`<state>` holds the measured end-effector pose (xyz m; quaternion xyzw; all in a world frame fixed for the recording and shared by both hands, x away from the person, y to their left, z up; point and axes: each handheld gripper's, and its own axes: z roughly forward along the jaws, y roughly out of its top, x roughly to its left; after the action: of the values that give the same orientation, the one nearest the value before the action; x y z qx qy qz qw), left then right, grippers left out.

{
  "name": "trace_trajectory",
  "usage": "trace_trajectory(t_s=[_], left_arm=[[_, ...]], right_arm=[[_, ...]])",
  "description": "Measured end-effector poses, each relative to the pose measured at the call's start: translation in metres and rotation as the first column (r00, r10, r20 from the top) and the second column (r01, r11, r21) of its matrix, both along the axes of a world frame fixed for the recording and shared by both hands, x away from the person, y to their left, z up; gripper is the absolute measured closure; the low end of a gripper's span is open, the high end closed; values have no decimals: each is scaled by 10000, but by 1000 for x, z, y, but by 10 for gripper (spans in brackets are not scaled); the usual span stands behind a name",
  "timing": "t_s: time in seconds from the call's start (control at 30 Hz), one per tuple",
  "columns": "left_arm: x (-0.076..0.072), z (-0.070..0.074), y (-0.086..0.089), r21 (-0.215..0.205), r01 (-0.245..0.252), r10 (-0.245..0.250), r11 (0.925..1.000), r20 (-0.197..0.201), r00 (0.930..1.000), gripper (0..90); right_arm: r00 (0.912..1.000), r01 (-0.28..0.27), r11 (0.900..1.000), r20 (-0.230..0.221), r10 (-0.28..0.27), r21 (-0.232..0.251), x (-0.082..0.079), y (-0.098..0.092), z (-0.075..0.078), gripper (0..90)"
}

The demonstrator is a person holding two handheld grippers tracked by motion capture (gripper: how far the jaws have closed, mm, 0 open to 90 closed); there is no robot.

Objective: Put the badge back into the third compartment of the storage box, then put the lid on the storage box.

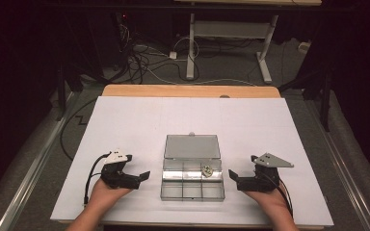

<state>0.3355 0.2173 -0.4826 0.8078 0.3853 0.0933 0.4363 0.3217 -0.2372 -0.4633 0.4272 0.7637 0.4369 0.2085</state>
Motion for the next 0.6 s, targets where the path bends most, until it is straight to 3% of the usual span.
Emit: trace_trajectory(t_s=[0.23, 0.4, 0.6], left_arm=[[5, 4, -4, -77, 46, -45, 10000, 149, 9999, 0], [12, 8, -11, -292, 308, -320, 9991, -440, 9985, 0], [24, 15, -24, -447, 398, -407, 9982, -190, 9990, 0]], right_arm=[[9997, 218, 9997, -81, -218, -61, 4, 0, -5, 4], [9998, 185, 9998, 25, -185, -61, 8, 1, -5, 5], [9999, 150, 9999, 79, -150, 32, 8, 2, -2, 5]])
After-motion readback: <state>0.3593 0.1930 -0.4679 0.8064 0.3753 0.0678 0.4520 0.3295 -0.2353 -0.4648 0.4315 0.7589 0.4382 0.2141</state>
